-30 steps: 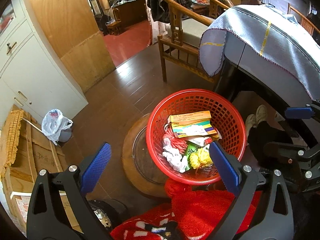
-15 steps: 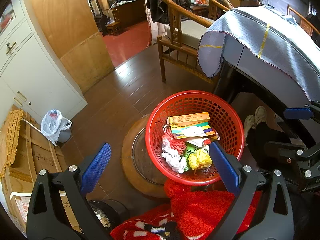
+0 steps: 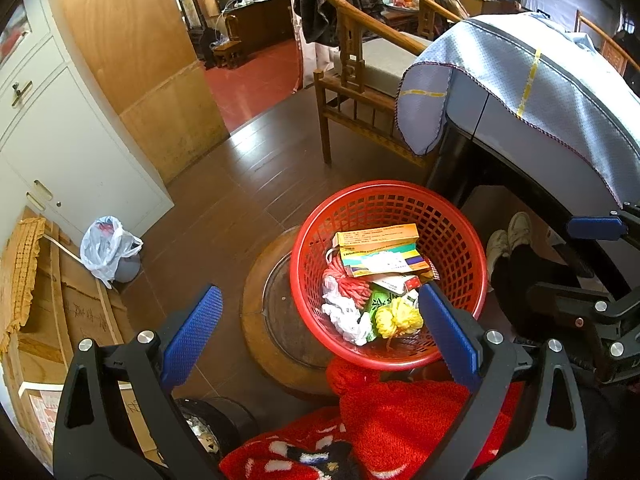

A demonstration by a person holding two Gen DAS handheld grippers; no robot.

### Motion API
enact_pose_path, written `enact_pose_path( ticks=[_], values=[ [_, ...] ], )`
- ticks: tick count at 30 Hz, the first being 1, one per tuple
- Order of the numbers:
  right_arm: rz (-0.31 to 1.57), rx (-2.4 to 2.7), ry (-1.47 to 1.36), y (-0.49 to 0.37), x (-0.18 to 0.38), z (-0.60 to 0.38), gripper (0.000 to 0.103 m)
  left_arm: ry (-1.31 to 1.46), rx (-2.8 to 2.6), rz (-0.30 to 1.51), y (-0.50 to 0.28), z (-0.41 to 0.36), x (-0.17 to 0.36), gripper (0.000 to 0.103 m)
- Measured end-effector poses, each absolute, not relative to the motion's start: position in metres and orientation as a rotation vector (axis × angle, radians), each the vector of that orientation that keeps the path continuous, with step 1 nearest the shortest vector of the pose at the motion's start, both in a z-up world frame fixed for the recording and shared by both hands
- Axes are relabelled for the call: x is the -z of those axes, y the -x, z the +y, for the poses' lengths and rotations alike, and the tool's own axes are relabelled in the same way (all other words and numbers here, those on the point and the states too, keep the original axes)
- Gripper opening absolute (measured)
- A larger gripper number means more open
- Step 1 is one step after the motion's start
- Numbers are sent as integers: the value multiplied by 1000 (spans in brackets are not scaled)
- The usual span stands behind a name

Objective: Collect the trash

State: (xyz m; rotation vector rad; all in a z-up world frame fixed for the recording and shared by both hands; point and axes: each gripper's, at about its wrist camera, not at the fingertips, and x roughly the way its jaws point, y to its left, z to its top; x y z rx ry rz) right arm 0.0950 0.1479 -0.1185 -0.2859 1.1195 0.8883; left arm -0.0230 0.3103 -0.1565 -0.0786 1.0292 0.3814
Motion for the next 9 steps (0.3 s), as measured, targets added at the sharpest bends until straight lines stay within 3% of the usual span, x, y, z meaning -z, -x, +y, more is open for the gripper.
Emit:
enact_pose_path(
  ticks=[9],
  values=[
    [1113,-890,274,-96,113,145,91,62,-383,1021,23,308,154,95]
  ],
)
